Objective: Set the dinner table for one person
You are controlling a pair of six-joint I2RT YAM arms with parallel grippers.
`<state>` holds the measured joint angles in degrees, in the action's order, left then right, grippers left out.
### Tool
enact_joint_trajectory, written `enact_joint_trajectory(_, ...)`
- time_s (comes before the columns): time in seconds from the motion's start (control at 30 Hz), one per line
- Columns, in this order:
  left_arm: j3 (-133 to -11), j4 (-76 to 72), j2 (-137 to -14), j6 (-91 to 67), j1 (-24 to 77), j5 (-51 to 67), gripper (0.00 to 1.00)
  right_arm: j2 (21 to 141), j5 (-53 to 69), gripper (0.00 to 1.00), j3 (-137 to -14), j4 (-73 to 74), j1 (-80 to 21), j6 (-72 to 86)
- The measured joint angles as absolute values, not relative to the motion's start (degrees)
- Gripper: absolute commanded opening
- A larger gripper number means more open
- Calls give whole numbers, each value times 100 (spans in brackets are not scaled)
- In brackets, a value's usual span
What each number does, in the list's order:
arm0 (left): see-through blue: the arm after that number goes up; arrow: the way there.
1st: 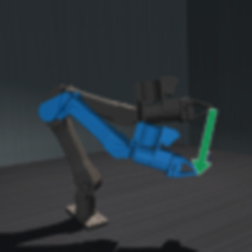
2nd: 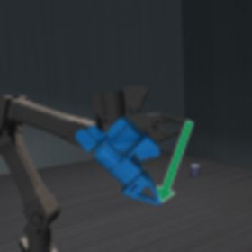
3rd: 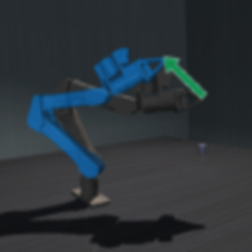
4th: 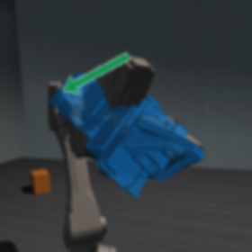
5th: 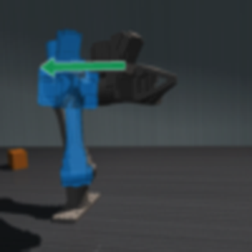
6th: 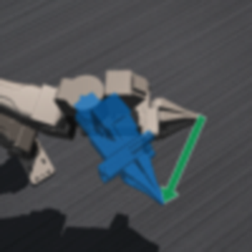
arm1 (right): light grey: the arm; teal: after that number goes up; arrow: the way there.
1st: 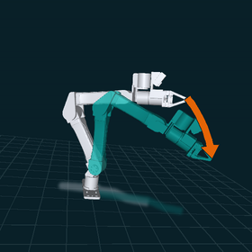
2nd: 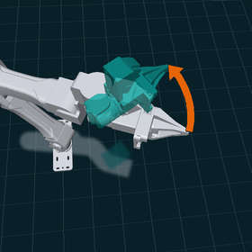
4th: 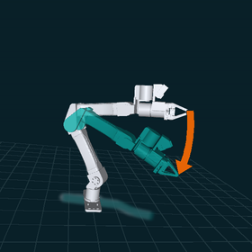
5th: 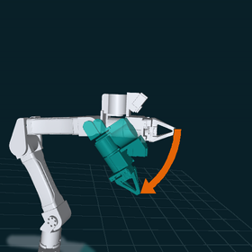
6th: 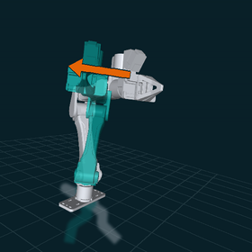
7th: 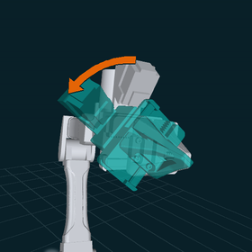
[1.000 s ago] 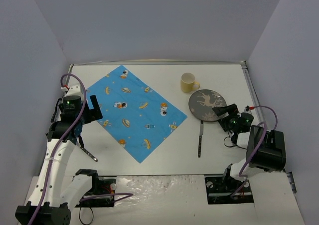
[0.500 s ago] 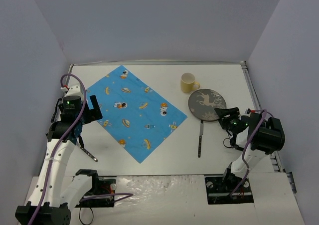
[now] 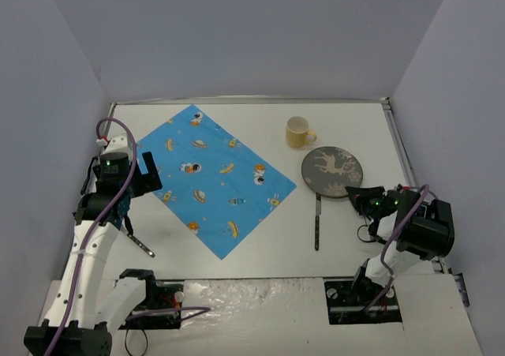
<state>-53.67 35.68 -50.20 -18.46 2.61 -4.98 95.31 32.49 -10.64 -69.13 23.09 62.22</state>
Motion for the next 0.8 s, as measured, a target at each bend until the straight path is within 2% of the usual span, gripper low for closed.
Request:
enact_joint_trajectory(0.3, -5365, 3570, -5050, -1844, 261, -535, 97, 6827, 2947, 0, -1072, -4035, 2554, 5670)
enact_joint_trajectory(0.43, -5365, 3570, -5057, -1846, 261, -552, 97, 6023, 2985, 0, -1280, -3319, 2582, 5603)
enact_joint_trajectory(0.67, -5365, 3568, -5059, -1846, 261, -597, 97, 5531, 3226, 0, -1568, -3179, 2312, 5768)
enact_joint_trajectory(0.8, -5365, 3568, -5060, -1846, 261, -622, 97, 5569, 3207, 0, -1876, -3137, 1465, 5864)
